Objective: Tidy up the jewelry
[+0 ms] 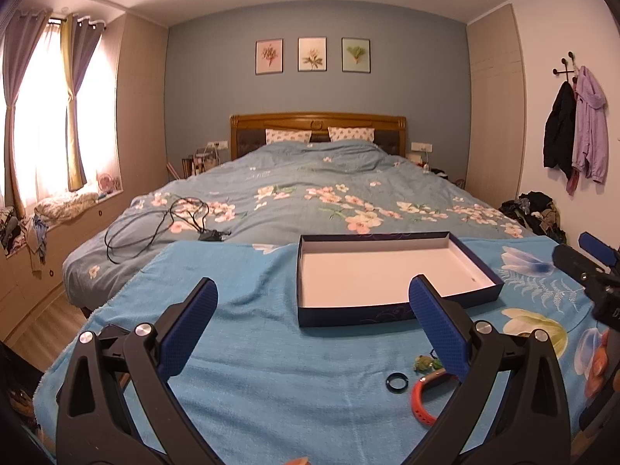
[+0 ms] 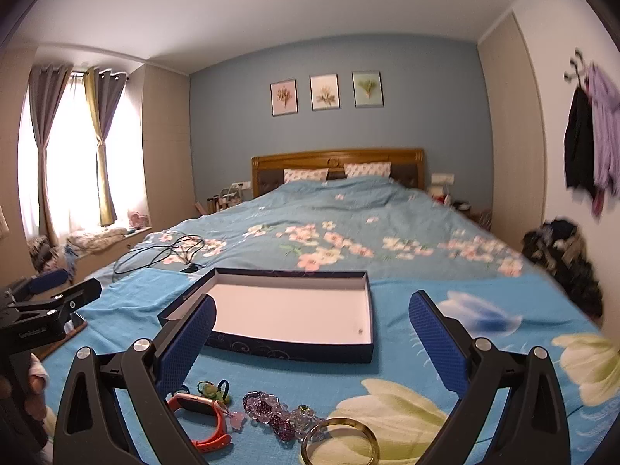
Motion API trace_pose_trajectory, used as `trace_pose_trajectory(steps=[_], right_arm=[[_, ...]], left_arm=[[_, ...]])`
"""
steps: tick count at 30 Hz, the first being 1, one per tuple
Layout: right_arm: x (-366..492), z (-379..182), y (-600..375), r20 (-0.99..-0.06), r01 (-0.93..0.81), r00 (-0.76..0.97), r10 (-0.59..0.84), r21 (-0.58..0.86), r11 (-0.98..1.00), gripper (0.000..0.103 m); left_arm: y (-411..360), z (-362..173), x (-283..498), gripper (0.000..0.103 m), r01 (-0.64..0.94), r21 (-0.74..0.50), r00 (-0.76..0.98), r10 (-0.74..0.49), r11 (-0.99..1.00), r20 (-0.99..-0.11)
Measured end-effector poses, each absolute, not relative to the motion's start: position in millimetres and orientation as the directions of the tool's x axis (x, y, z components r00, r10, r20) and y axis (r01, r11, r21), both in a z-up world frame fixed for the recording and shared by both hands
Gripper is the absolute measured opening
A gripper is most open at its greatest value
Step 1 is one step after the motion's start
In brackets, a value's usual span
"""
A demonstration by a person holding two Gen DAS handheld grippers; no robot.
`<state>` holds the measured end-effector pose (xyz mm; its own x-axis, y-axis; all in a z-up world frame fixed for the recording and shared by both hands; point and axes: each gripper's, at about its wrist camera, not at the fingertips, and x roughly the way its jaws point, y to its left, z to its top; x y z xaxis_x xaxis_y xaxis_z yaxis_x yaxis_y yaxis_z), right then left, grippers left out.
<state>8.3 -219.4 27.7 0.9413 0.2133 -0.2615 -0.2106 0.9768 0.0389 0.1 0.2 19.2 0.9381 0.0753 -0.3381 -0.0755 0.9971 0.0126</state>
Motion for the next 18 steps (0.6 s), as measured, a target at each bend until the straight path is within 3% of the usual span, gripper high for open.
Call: trace_pose_trajectory(steps=[18], right_arm=[[-17, 38, -213, -0.191, -0.213, 0.959, 0.208, -0.005, 0.977, 0.096]], left_arm=[[-14, 29, -28, 0.097, -0.073, 0.031, 0.965, 0.079, 0.997, -0.249]])
